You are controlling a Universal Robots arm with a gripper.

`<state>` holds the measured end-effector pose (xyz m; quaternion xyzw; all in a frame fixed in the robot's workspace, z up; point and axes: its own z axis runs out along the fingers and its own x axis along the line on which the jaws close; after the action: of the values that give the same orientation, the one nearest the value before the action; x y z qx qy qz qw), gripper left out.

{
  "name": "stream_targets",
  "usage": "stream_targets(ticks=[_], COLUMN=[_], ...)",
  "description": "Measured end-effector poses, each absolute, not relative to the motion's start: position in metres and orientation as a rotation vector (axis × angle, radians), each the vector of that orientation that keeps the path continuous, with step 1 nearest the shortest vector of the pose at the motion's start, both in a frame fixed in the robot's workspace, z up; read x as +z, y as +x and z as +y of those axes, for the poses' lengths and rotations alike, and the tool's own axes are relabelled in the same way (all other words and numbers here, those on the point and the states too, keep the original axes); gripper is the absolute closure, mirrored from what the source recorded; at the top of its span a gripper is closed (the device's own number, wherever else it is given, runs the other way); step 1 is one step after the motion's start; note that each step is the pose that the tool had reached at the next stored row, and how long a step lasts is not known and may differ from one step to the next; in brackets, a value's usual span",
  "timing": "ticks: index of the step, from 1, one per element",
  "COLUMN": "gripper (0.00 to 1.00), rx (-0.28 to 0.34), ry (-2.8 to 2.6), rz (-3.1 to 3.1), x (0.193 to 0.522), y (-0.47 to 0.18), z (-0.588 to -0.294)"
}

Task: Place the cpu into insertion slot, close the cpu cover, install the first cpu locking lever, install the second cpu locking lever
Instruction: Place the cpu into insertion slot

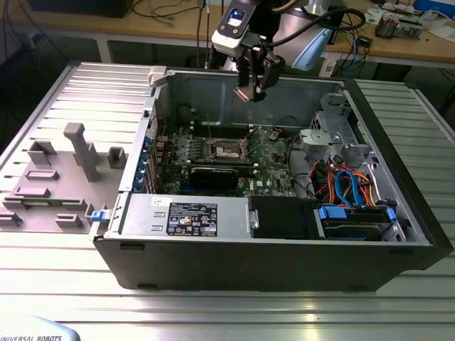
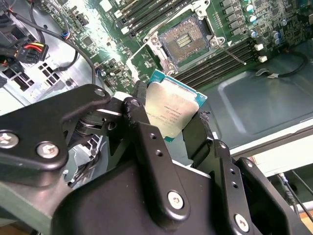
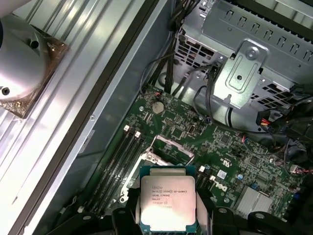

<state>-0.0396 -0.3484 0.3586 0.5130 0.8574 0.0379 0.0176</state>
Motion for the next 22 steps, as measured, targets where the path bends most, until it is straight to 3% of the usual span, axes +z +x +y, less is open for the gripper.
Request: stream_targets(ticks=[22], gripper=[0.46], rx=[0.113], ry=[1.776], rz=[2.539], x=[0.354], y=[-0.04], z=[-0.3484])
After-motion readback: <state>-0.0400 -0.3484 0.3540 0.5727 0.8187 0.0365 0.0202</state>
